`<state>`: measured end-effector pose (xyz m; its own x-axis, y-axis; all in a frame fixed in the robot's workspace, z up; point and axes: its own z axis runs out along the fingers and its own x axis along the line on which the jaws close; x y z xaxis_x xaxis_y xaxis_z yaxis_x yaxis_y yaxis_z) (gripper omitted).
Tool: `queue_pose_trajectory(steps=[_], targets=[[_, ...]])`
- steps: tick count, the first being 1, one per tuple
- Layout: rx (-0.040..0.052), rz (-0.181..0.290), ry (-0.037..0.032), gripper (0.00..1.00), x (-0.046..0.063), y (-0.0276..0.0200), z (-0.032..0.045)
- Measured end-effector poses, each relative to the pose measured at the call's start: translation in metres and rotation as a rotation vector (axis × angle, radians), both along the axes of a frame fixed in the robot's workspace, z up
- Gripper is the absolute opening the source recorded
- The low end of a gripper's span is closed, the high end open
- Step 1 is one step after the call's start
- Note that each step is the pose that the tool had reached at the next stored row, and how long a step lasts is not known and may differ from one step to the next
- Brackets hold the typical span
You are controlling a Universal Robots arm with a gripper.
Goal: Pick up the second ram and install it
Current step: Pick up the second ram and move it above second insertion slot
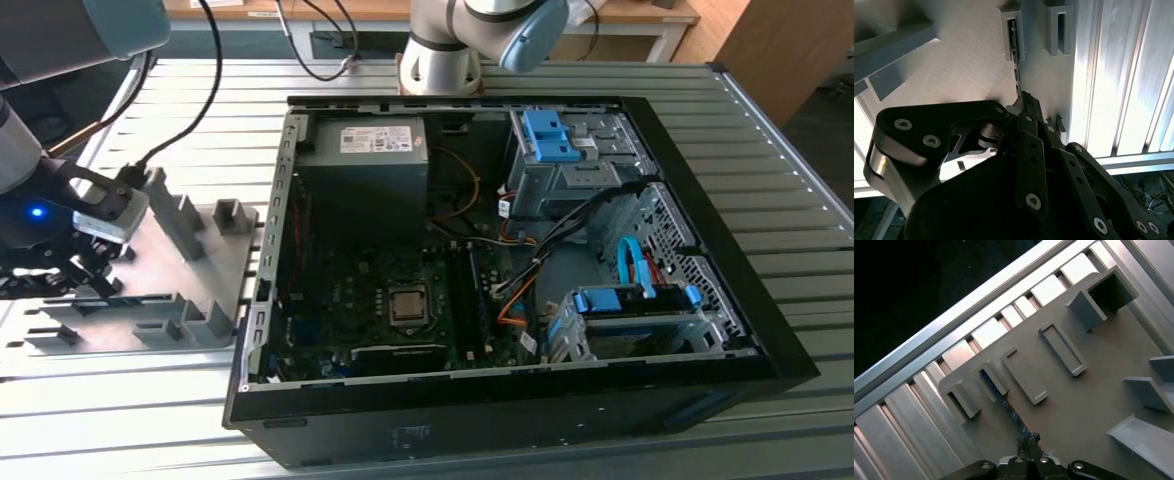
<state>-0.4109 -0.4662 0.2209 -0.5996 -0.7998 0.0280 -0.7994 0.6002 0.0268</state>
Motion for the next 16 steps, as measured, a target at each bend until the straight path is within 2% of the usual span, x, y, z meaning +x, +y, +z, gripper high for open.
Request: queue_pose_trajectory(steps=[16], targets=[[0.0000, 0.111, 0.0000, 0.10, 0.0000, 0.0000, 0.0000]])
